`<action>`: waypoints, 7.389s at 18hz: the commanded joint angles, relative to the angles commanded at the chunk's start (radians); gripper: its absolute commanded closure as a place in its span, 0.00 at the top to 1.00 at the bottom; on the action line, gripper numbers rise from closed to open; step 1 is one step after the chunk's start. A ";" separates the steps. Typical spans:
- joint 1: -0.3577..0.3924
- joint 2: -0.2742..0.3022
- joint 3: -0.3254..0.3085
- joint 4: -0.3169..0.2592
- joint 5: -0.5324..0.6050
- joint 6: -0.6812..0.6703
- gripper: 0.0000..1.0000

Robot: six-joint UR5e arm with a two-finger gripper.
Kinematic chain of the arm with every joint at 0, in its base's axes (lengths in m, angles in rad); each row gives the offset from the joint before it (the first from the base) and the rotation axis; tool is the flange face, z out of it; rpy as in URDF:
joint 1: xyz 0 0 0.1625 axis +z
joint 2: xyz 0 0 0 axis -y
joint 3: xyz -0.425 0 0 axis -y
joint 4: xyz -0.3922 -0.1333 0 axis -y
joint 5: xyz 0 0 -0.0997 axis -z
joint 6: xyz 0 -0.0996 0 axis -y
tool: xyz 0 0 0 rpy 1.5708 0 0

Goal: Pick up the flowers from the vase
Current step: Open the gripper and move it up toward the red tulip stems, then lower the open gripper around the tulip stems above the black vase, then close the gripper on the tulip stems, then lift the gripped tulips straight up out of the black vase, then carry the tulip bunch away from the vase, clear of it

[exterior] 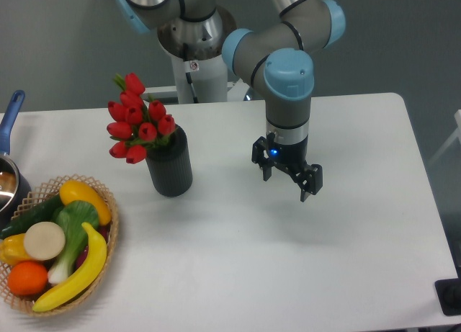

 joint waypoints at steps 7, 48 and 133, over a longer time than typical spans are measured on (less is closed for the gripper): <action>0.014 0.015 0.000 0.000 -0.071 -0.006 1.00; 0.169 0.535 -0.518 -0.006 -0.756 0.012 1.00; 0.276 0.482 -0.135 -0.083 -0.913 -0.390 0.00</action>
